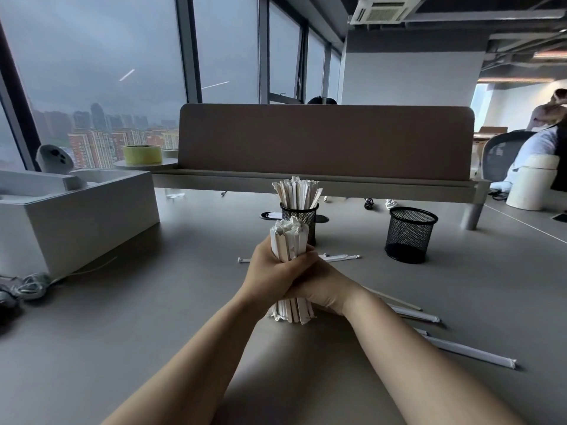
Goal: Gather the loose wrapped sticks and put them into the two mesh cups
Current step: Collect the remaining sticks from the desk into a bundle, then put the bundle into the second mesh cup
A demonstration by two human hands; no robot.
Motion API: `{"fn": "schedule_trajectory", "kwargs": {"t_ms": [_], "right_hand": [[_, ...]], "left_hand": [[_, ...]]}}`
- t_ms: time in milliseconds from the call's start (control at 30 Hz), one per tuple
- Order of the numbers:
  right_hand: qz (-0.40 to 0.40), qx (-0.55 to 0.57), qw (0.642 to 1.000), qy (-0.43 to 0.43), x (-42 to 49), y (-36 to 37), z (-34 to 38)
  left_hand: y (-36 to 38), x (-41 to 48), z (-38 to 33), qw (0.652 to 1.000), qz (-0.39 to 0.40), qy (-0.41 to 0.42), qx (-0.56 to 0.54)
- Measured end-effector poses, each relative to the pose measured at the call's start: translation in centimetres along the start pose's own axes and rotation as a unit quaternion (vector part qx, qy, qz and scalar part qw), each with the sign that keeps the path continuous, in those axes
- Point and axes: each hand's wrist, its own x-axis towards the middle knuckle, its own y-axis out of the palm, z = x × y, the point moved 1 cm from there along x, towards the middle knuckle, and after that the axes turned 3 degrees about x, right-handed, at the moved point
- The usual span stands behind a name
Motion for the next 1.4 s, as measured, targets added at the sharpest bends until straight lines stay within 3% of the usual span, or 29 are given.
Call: {"fn": "schedule_trajectory", "kwargs": {"t_ms": [100, 633, 933, 1133, 1400], "right_hand": [[-0.047, 0.069, 0.996, -0.011, -0.2, -0.2, 0.3], [-0.122, 0.058, 0.991, -0.002, 0.8, 1.3, -1.1], [-0.084, 0.058, 0.995, 0.016, 0.5, 0.7, -0.6], [-0.145, 0.084, 0.985, 0.034, 0.0, -2.9, -0.8], [-0.281, 0.076, 0.952, 0.096, -1.4, -9.1, -3.5]], "left_hand": [[-0.1, 0.3, -0.9, 1.000, -0.022, 0.006, -0.008], [0.2, 0.7, -1.1, 0.999, -0.011, -0.004, -0.043], [-0.1, 0.7, -1.1, 0.999, -0.005, -0.040, -0.024], [0.5, 1.6, -0.9, 0.996, 0.079, -0.027, -0.038], [6.8, 5.2, 1.7, 0.997, 0.060, -0.044, 0.035]]}}
